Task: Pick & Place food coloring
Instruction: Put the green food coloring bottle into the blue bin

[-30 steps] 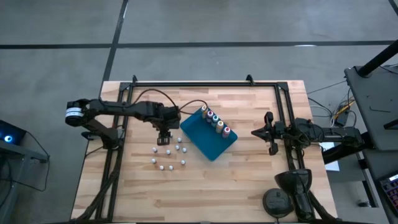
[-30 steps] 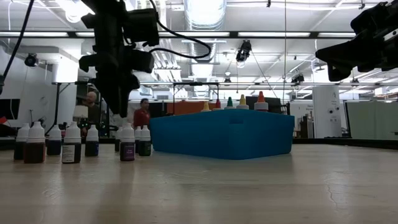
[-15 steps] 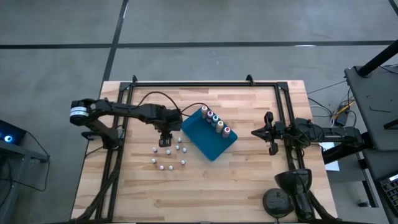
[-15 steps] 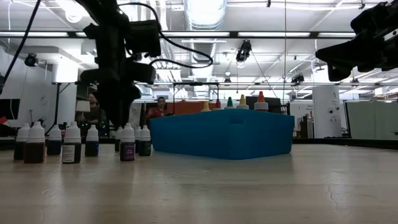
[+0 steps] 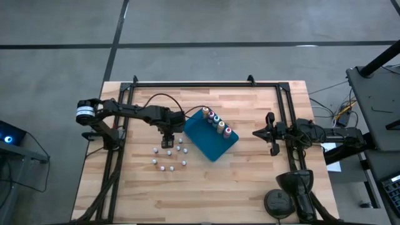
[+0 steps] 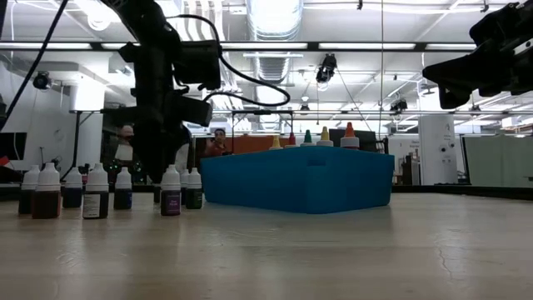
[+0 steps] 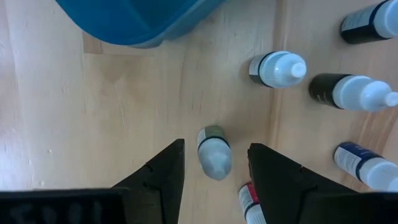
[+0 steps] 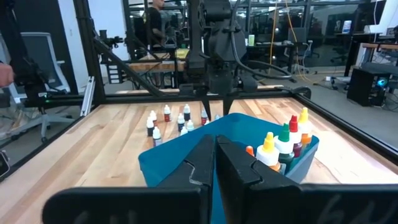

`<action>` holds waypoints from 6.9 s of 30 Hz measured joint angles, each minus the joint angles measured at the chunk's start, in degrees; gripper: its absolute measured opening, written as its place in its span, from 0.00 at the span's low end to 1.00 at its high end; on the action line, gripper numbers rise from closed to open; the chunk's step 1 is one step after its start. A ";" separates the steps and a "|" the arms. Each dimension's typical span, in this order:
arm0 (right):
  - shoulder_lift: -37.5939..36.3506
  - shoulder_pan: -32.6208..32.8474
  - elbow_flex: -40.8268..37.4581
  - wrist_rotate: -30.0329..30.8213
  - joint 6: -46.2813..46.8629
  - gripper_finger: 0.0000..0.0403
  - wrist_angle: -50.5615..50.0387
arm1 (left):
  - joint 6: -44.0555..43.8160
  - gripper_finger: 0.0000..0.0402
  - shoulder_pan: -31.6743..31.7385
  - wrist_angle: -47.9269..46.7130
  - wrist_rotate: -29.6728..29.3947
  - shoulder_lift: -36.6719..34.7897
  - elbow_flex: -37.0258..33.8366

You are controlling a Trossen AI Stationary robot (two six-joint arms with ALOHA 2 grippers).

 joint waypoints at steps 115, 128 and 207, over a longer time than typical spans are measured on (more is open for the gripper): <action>0.00 0.00 0.00 0.00 -0.02 0.02 0.00 | -13.80 0.11 5.31 -17.66 -0.26 23.44 46.47; 0.04 0.00 0.00 -0.04 -0.02 0.02 0.00 | -14.56 0.11 5.49 -14.07 -0.26 25.62 45.61; 0.02 0.00 0.00 0.01 -0.06 0.02 0.00 | -13.37 0.23 5.92 -5.84 -0.15 28.28 39.23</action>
